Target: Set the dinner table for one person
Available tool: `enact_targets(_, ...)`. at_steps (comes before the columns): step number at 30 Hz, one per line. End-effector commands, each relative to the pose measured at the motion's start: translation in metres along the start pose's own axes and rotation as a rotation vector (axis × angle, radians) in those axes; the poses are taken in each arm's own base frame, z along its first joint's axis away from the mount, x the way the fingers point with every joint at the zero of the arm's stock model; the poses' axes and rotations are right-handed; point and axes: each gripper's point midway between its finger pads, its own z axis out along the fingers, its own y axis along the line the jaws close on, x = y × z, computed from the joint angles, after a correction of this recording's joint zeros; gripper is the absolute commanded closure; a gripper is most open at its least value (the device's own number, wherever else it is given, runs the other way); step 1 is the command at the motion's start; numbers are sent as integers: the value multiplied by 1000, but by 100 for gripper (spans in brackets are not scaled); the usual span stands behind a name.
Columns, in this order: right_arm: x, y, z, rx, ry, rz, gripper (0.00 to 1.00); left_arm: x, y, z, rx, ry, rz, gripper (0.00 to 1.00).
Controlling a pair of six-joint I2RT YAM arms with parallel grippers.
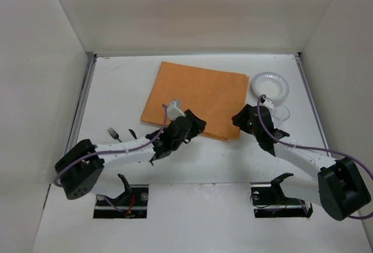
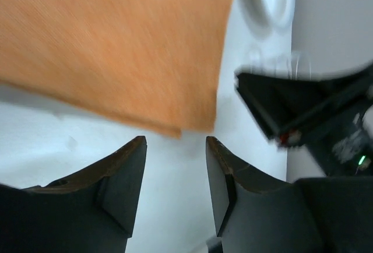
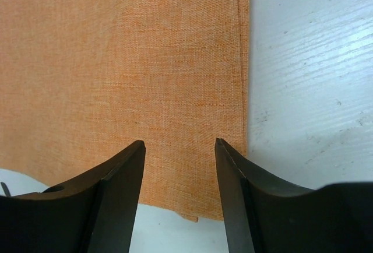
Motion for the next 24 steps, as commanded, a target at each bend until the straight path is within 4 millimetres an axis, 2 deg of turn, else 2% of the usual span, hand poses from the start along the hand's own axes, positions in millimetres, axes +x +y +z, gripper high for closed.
enact_targets(1,-16,10,3,-4,-44,-21,43,-75,51,-13,-190,-204,112,56)
enact_targets(3,-15,11,4,-6,-40,-23,42,-109,81,-20,-290,-275,110,54)
enact_targets(5,-16,15,4,-17,-41,-31,41,-133,108,-26,-360,-321,90,53)
enact_targets(7,-15,21,4,-27,-33,-56,39,-151,136,-32,-422,-359,50,51)
enact_targets(9,-12,25,4,-32,-24,-71,37,-161,158,-34,-464,-372,6,50)
enact_targets(13,-5,21,9,-15,-2,-82,35,-171,193,-33,-517,-371,-55,50)
enact_targets(16,3,18,10,5,27,-111,34,-176,216,-40,-576,-405,-78,51)
enact_targets(20,17,18,6,15,41,-139,34,-173,230,-42,-610,-407,-77,50)
enact_targets(24,24,23,3,2,55,-154,33,-174,238,-35,-635,-385,-83,50)
